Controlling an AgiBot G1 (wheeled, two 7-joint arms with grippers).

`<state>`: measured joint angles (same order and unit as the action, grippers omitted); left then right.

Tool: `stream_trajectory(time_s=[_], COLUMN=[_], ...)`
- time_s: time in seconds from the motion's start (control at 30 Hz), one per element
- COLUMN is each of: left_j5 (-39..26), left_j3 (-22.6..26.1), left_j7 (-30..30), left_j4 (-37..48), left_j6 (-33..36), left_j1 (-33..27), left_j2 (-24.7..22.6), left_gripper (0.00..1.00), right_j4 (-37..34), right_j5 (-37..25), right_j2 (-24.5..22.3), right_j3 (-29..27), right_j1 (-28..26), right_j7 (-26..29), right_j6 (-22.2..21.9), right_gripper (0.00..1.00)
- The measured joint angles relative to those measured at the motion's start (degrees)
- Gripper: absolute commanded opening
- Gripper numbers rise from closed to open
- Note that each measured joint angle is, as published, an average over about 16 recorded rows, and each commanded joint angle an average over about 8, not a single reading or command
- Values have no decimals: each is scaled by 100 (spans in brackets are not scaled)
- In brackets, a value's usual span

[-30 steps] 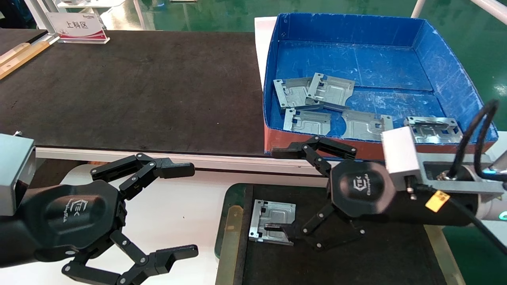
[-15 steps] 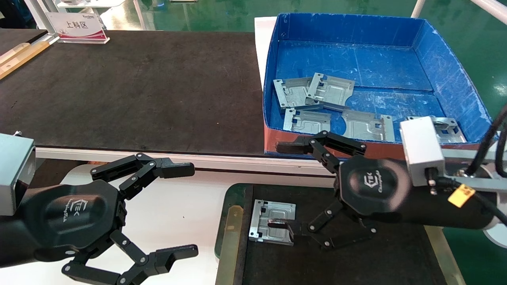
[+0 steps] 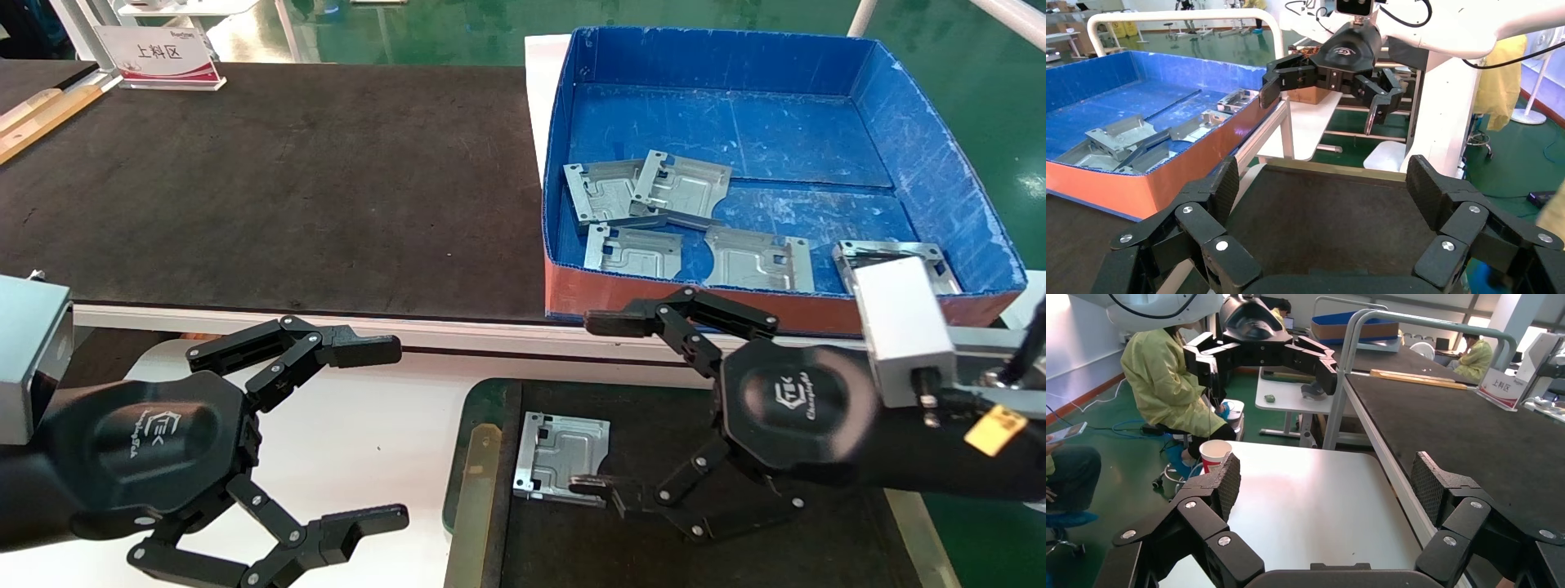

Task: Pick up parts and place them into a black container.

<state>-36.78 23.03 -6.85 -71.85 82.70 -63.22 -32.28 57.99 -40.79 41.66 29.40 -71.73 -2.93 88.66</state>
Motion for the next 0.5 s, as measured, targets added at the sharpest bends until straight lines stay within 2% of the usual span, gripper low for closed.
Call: stream_trajectory(time_s=[0.5], left_j5=[0], left_j3=[0], left_j7=[0], left_j4=[0], left_j6=[0], left_j1=[0], left_j2=[0], left_gripper=[100], right_j4=[684], right_j5=[-47], right_j2=[-291], right_j3=[-587], right_j1=[446], right_j7=[600], right_j6=[-130], right_gripper=[100])
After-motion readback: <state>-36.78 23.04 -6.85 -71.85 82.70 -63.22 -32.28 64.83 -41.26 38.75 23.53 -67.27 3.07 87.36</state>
